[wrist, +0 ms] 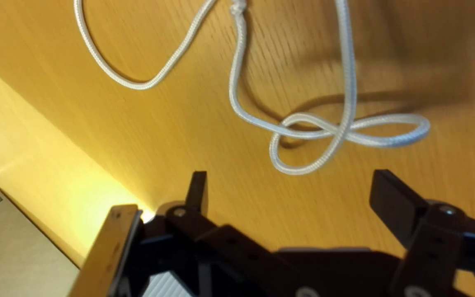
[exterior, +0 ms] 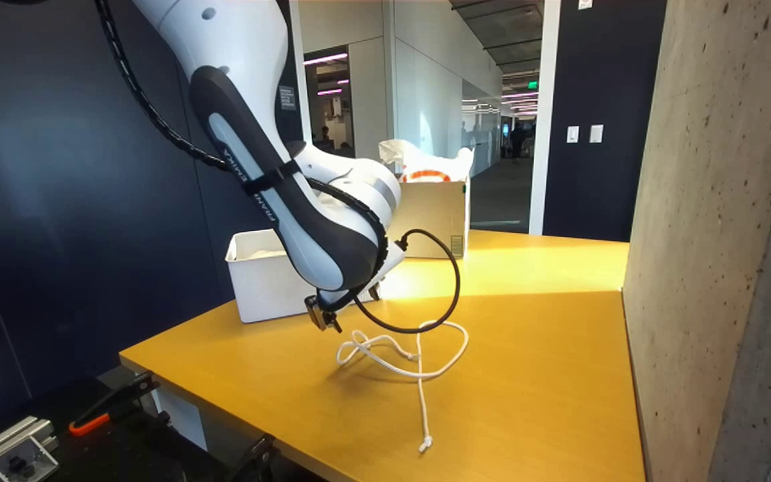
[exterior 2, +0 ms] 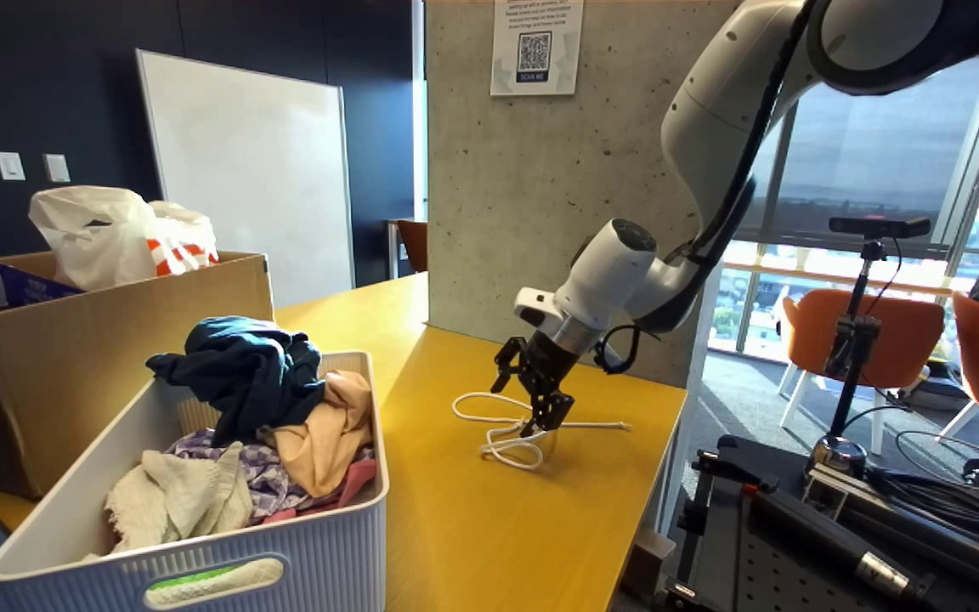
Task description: Remove the white rope from the white basket and put it on the table
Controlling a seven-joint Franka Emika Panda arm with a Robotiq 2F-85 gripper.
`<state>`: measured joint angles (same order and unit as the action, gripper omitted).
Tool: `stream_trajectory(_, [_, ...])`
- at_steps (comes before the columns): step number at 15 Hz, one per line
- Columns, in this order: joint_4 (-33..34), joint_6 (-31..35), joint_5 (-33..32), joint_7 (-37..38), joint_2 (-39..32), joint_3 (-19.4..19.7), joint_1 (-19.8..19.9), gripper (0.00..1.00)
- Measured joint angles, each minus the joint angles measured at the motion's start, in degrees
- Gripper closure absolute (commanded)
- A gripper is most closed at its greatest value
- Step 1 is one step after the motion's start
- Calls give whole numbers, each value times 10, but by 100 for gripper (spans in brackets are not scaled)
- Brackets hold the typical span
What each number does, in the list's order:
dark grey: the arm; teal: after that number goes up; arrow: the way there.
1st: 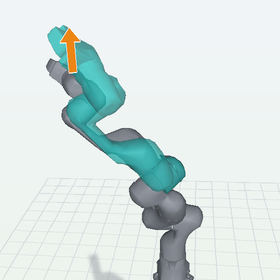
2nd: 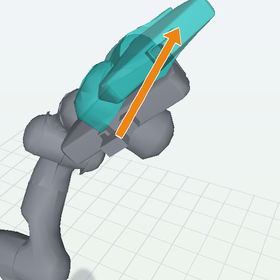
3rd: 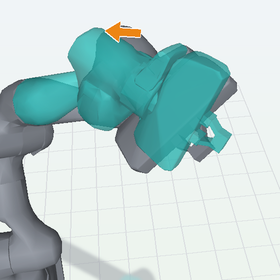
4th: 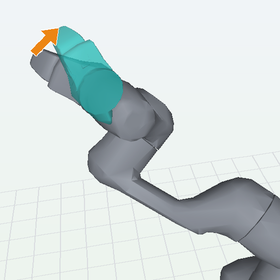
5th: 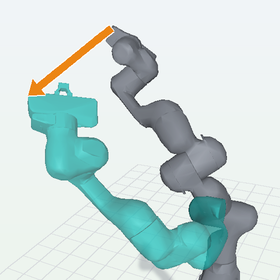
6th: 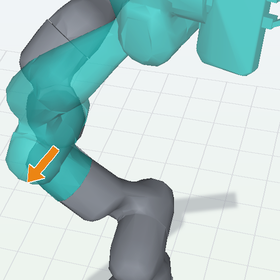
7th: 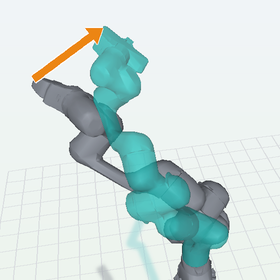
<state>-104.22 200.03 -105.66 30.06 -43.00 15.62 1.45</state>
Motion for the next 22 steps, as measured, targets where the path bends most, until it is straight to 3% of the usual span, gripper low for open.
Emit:
stream_trajectory(8, [-156,-18,110,36,122,-26,6,0])
stream_trajectory(16, [-272,-19,185,70,143,-24,29,0])
stream_trajectory(22, [-290,-9,222,83,120,-27,85,0])
